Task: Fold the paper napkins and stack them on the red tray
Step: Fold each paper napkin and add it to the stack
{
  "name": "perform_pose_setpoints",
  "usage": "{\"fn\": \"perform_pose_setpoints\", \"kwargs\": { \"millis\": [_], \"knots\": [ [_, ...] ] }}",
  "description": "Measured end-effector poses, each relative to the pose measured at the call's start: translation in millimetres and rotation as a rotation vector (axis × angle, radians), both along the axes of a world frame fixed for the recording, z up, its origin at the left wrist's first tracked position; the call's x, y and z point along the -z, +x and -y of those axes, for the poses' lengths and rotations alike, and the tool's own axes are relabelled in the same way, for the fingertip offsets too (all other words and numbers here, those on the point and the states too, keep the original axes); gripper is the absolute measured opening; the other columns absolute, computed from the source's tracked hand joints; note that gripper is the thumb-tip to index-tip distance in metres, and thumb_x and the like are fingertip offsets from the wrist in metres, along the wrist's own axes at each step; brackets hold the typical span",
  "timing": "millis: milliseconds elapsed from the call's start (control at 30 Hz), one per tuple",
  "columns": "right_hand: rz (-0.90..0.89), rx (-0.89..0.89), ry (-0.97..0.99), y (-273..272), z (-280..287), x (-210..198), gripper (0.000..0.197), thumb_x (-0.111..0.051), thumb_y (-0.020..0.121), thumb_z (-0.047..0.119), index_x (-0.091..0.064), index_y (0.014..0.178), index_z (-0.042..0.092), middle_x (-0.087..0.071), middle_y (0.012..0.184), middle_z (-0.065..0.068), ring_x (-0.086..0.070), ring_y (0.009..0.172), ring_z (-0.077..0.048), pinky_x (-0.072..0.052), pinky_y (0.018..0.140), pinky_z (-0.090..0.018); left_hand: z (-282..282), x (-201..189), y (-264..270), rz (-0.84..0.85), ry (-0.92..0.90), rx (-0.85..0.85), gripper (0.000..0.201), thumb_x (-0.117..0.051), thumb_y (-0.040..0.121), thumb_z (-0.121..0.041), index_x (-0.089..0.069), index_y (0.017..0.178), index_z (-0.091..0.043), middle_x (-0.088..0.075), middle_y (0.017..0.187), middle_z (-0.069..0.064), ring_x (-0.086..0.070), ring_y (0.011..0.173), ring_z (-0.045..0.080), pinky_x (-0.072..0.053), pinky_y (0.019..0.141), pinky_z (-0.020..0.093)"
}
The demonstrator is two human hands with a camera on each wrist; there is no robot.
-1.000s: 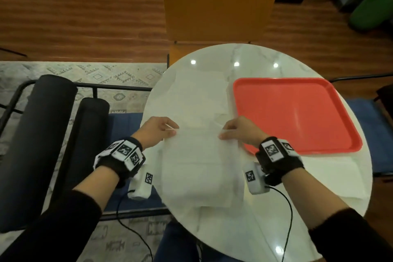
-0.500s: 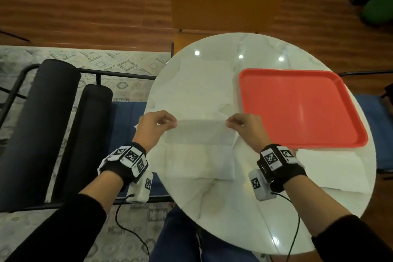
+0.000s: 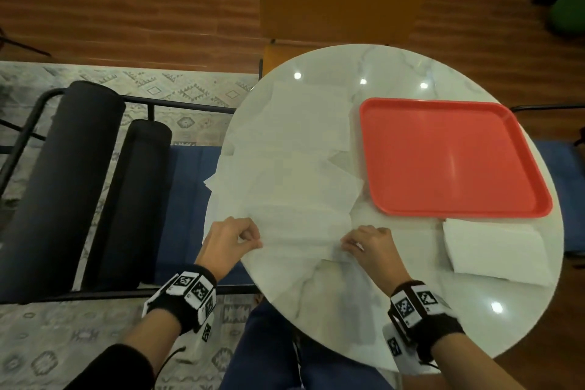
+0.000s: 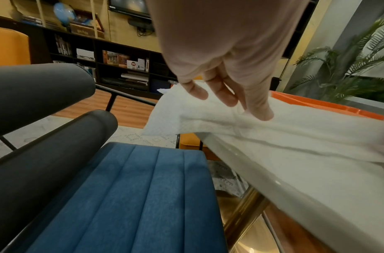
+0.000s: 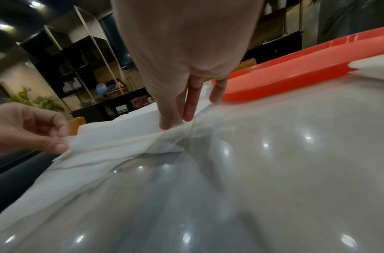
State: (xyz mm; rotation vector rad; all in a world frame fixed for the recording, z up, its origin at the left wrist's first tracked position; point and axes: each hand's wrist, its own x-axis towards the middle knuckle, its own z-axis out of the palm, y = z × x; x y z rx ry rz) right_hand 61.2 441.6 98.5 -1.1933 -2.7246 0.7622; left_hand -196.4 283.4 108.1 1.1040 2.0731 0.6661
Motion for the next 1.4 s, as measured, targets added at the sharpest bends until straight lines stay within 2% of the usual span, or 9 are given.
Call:
{"fn": "perform_pose_setpoints", "kwargs": {
  "millis": [200, 400, 500, 567, 767, 967, 1133, 1233, 1400],
  "knots": [
    [0.252, -0.117, -0.102, 4.8, -0.3, -25.3, 0.023, -0.058, 0.090, 0.020, -0.066, 0.109, 0.030, -0.063, 0.112, 0.011, -0.055, 0.108, -0.010, -0.027, 0.097, -0.039, 10.3, -11.6, -4.4, -0.031, -0.049, 0.172, 0.022, -0.067, 0.085, -0.018, -0.068, 0.103, -0.030, -0.065, 0.102, -0.016, -0.060, 0.097, 0.005, -0.047, 0.088, 0.024],
    [-0.095, 0.091, 0.033, -26.0, -12.0, -29.6, 0.033, -0.056, 0.083, -0.001, -0.066, 0.111, 0.013, -0.065, 0.114, -0.009, -0.062, 0.105, -0.028, -0.046, 0.091, -0.052, -12.6, -24.7, -4.1, -0.113, 0.137, -0.006, 0.026, -0.054, 0.094, -0.026, -0.060, 0.118, -0.022, -0.062, 0.119, -0.005, -0.057, 0.108, 0.013, -0.045, 0.093, 0.031],
    [0.100, -0.087, -0.050, -70.1, 13.8, -21.3, 0.048, -0.036, 0.099, 0.018, -0.030, 0.146, 0.010, -0.026, 0.155, -0.009, -0.023, 0.144, -0.024, -0.020, 0.116, -0.049, -34.4, -6.7, 21.7, -0.280, -0.015, 0.255, 0.060, -0.023, 0.094, -0.045, -0.032, 0.146, -0.017, -0.031, 0.153, 0.001, -0.031, 0.140, 0.018, -0.025, 0.113, 0.042],
    [0.232, -0.207, -0.157, -88.8, 33.3, -10.3, 0.055, -0.022, 0.104, 0.031, -0.001, 0.152, 0.016, 0.007, 0.160, 0.000, 0.008, 0.146, -0.015, 0.003, 0.117, -0.044, -36.6, 12.6, 34.3, -0.422, -0.151, 0.392, 0.074, -0.005, 0.087, -0.052, -0.015, 0.151, -0.015, -0.008, 0.159, 0.000, -0.013, 0.146, 0.017, -0.017, 0.114, 0.055],
    [0.390, -0.191, -0.141, -60.5, 32.4, 15.3, 0.063, -0.008, 0.095, 0.054, 0.022, 0.143, 0.028, 0.030, 0.147, 0.014, 0.025, 0.137, -0.005, 0.009, 0.117, -0.050, -19.7, 42.2, 28.3, -0.469, -0.277, 0.409, 0.075, -0.012, 0.093, -0.064, -0.025, 0.148, -0.014, -0.028, 0.154, 0.002, -0.021, 0.138, 0.015, -0.033, 0.099, 0.062],
    [0.451, 0.029, -0.151, -7.8, 10.3, 10.7, 0.058, -0.015, 0.100, 0.047, 0.017, 0.147, 0.034, 0.027, 0.151, 0.014, 0.018, 0.145, -0.012, 0.013, 0.114, -0.053, -22.5, 39.0, 30.9, -0.546, -0.180, 0.364, 0.069, -0.024, 0.092, -0.058, -0.035, 0.144, -0.014, -0.038, 0.150, 0.003, -0.037, 0.135, 0.016, -0.037, 0.097, 0.060],
    [0.429, 0.077, -0.154, -13.3, 10.9, 0.1, 0.060, -0.026, 0.100, 0.043, 0.004, 0.151, 0.030, 0.013, 0.160, 0.000, 0.013, 0.147, -0.017, 0.008, 0.112, -0.060, -38.7, 16.5, 29.6, -0.623, 0.014, 0.272, 0.041, -0.070, 0.076, -0.037, -0.062, 0.114, -0.022, -0.064, 0.100, -0.003, -0.062, 0.085, 0.018, -0.024, 0.079, 0.035],
    [0.333, 0.113, -0.149, -25.6, 7.9, -18.3, 0.064, -0.041, 0.097, 0.042, -0.010, 0.151, 0.025, 0.003, 0.160, -0.005, 0.005, 0.148, -0.020, 0.003, 0.111, -0.062, -58.1, -10.0, 23.8, -0.482, -0.049, 0.270, 0.013, -0.060, 0.086, -0.039, -0.064, 0.097, -0.033, -0.061, 0.092, -0.011, -0.055, 0.091, 0.014, -0.016, 0.076, 0.031],
    [0.076, 0.101, -0.320, -37.8, -19.1, -61.2, 0.036, -0.066, 0.082, 0.044, -0.058, 0.116, 0.040, -0.056, 0.132, 0.009, -0.041, 0.133, -0.015, -0.008, 0.111, -0.063, -87.4, -72.3, 13.1, 0.115, -0.025, 0.286, 0.007, -0.073, 0.079, -0.034, -0.074, 0.081, -0.027, -0.071, 0.088, -0.011, -0.062, 0.092, 0.006, -0.046, 0.090, 0.029]
  ]
}}
